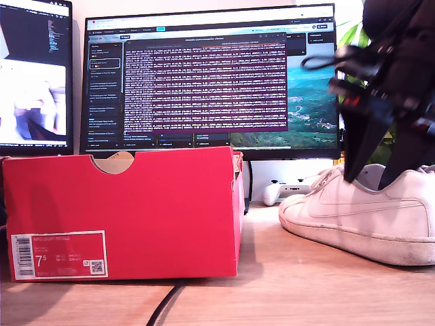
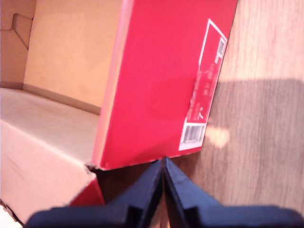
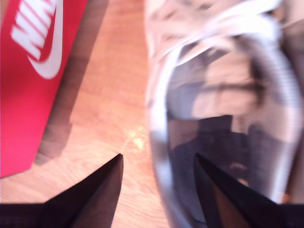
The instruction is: Pack the white shoes by picking the first shoe and placing it inside the red shoebox, left side, then picking and rotating the second shoe and placing it in the shoebox
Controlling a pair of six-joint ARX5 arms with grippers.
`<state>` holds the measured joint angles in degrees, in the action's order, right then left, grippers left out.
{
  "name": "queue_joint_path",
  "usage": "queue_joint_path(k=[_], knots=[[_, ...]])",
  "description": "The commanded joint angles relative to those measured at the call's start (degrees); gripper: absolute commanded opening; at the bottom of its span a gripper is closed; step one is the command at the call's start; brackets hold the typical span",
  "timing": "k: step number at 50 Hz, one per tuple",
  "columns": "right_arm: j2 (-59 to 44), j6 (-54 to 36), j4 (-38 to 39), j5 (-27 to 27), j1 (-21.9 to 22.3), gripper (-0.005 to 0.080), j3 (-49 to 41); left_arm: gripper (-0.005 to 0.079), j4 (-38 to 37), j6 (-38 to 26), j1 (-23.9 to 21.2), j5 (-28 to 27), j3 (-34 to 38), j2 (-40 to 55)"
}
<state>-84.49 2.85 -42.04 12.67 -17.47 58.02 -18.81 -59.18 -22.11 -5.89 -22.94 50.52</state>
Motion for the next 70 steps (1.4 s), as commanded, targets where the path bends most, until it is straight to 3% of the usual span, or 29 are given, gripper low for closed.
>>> queue_joint_path(k=[1,10,13,17,22,38,55,61,70], knots=[[-2.3,-1.7,0.4,-0.2,-0.8,0.0429,0.9,-0.0019,0.5,-0.2,-0.2,-0.2,0.2,0.5],[-8.3,-5.9,2.1,-2.0,-1.3,0.0423,0.9,-0.0019,0.4,-0.2,-0.2,-0.1,0.2,0.5],[-9.9,-5.9,2.9,-2.2,-1.3,0.0387,0.9,-0.0019,0.3,-0.2,-0.2,-0.2,0.2,0.5],[-11.5,-5.9,4.0,-2.3,-1.3,0.0254,0.9,-0.0019,0.2,-0.2,-0.2,-0.2,0.2,0.5],[-11.8,-5.9,5.9,-2.3,-1.4,-0.0026,0.9,-0.0019,-0.5,-0.2,-0.2,-0.2,0.2,0.5],[-10.9,0.9,2.0,-2.0,-3.6,-0.0013,8.2,-0.0019,-1.3,-0.2,-0.2,-0.1,0.2,0.5],[-9.3,13.4,-0.9,1.7,-11.7,-0.0013,23.1,-0.0019,-1.3,-0.2,-0.2,-0.1,0.2,0.5],[-9.3,17.6,1.0,1.9,-14.7,-0.0013,27.3,-0.0019,-1.2,-0.2,-0.2,-0.1,0.2,0.5],[-9.3,25.5,9.9,1.8,-18.6,-0.0013,28.7,-0.0019,-0.8,-0.2,-0.2,-0.1,0.2,0.5]])
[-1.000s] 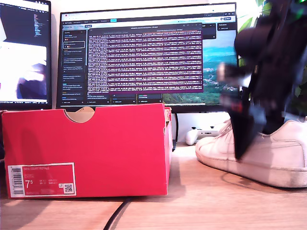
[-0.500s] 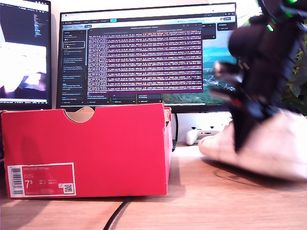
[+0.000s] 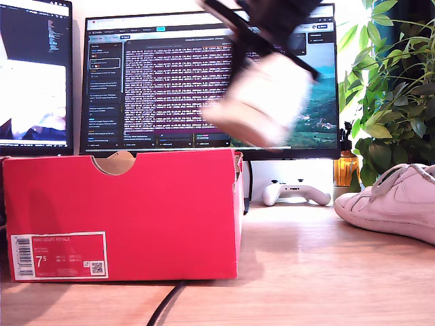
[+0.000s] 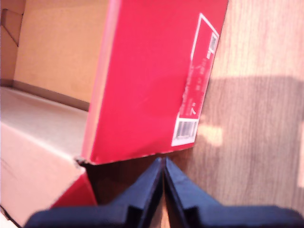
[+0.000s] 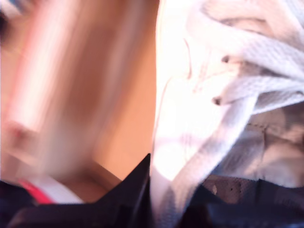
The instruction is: Pack the white shoes by picking the first shoe and placing it inside the red shoebox, left side, then picking and rotating the second shoe and placing it in the shoebox
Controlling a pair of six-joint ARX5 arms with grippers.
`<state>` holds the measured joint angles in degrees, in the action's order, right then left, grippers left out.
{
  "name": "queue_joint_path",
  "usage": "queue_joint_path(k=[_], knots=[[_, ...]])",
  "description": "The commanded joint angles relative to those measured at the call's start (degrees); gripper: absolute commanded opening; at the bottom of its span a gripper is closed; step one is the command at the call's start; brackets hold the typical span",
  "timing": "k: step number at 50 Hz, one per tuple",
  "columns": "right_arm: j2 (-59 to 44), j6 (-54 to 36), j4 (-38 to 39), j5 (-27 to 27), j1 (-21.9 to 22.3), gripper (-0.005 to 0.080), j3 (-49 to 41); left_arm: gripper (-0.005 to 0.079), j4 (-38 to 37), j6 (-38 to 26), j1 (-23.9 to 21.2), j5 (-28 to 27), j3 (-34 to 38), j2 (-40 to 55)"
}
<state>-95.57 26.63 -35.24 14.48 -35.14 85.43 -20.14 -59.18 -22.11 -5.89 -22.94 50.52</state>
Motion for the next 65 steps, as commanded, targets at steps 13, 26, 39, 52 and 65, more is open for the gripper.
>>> queue_joint_path(k=[13,26,39,52,65], knots=[[-0.8,11.3,13.8,-1.6,-5.1,-0.0013,1.3,-0.0019,0.7,-0.2,-0.2,-0.1,0.2,0.5],[-6.8,19.9,21.4,-2.3,-7.9,-0.0013,1.3,-0.0019,1.1,-0.2,-0.2,-0.1,0.2,0.5],[-12.7,25.0,23.0,-5.8,-10.4,-0.0013,1.3,-0.0019,1.1,-0.2,-0.2,-0.1,0.2,0.5],[-18.1,27.6,24.6,-7.6,-11.8,-0.0013,1.3,-0.0019,0.9,-0.2,-0.2,-0.1,0.2,0.5],[-20.9,27.4,24.8,-10.6,-12.6,-0.0013,1.3,-0.0019,0.9,-0.2,-0.2,-0.1,0.2,0.5]])
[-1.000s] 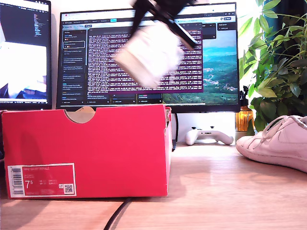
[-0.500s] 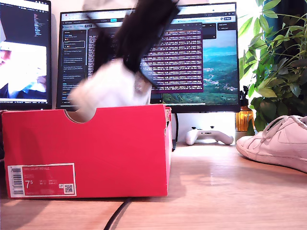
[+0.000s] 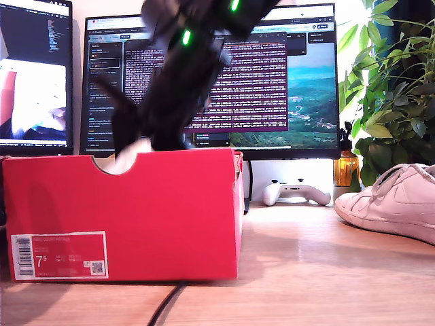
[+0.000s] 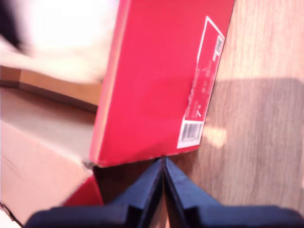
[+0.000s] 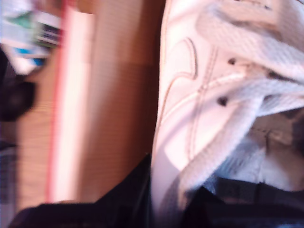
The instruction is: Pack the white shoes by picking the first shoe and placing it inside the red shoebox, left side, then picking and rotating the second shoe and placing it in the shoebox
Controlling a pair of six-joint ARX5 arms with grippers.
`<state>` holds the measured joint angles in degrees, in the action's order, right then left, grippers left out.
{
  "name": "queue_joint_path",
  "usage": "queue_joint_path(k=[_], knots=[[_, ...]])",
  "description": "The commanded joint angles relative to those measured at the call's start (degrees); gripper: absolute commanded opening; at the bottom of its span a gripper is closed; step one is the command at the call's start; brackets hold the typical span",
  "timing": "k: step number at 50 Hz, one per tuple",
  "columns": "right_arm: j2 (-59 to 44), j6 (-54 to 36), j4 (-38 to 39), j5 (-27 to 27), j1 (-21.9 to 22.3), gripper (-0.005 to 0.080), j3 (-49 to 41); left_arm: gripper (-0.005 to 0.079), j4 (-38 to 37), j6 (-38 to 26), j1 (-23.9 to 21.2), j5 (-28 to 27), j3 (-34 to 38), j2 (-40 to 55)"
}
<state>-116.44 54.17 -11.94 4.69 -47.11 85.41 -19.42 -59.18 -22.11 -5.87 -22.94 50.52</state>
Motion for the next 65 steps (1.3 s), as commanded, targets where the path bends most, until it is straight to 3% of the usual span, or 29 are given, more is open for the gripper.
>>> queue_joint_path(k=[1,9,21,34,49,53,65], knots=[[-0.1,-0.1,1.4,-0.8,-0.7,-0.0013,1.3,-0.0019,0.2,-0.2,-0.2,-0.1,0.2,0.5],[-0.7,0.0,1.4,-0.8,-0.7,0.0007,1.3,-0.0019,0.1,-0.2,-0.2,-0.1,0.2,0.5],[-0.7,0.0,3.8,-0.8,-0.8,0.0215,1.3,-0.0019,0.2,-0.2,-0.2,-0.1,0.2,0.5],[-0.6,-0.7,4.5,-0.1,-0.7,0.024,2.5,-0.0019,0.1,-0.2,-0.2,-0.1,0.2,0.5],[1.8,-13.6,-10.3,2.2,2.4,0.024,12.2,-0.0019,0.2,-0.2,-0.2,-0.1,0.2,0.5],[2.1,-13.5,-14.8,2.7,3.8,0.024,15.7,-0.0019,0.1,-0.2,-0.2,-0.1,0.2,0.5],[2.1,-14.5,-28.5,13.4,9.7,0.024,25.1,-0.0019,0.1,-0.2,-0.2,-0.1,0.2,0.5]])
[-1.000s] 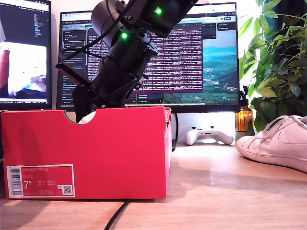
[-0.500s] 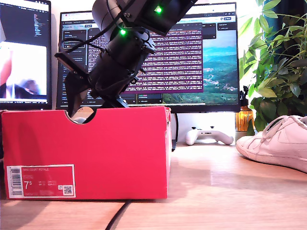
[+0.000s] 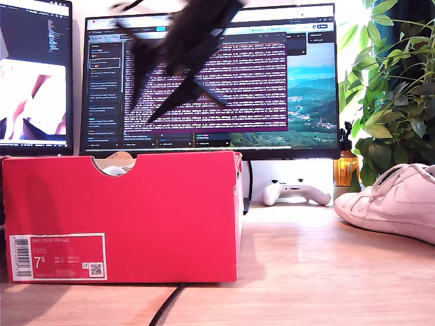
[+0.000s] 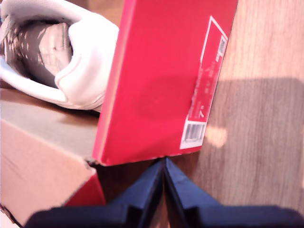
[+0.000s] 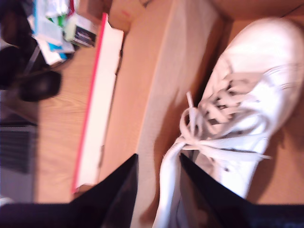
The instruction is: Pack the white shoes by picking the first shoe and placing it inside the red shoebox, left side, then picking and rotating the second shoe and placing it in the shoebox
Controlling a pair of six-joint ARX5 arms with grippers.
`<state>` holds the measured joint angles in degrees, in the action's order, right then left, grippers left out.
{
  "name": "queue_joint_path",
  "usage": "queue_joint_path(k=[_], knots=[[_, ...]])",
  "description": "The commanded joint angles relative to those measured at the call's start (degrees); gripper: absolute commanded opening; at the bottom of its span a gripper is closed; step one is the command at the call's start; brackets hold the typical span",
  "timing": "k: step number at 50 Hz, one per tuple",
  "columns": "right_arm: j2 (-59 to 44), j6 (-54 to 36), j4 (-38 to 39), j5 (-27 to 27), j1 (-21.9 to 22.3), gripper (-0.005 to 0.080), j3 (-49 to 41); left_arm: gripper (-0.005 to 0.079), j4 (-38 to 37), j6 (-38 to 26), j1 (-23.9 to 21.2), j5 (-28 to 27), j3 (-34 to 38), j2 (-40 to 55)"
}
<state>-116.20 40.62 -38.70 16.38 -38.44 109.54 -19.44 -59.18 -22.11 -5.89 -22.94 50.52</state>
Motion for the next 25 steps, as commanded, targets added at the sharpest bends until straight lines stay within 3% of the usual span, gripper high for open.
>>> queue_joint_path(k=[1,7,17,25], knots=[[1.9,-1.0,-2.1,1.7,1.5,0.024,1.3,-0.0019,0.2,-0.2,-0.2,-0.1,0.2,0.5],[1.9,-1.3,-6.6,1.2,3.8,0.024,3.2,-0.0019,0.2,-0.2,-0.2,-0.1,0.2,0.5],[2.1,9.4,-18.8,-17.4,5.9,0.024,4.3,-0.0019,0.2,-0.2,-0.2,-0.1,0.2,0.5],[2.1,14.3,-28.1,-22.7,8.1,0.0239,4.3,-0.0019,0.2,-0.2,-0.2,-0.1,0.2,0.5]])
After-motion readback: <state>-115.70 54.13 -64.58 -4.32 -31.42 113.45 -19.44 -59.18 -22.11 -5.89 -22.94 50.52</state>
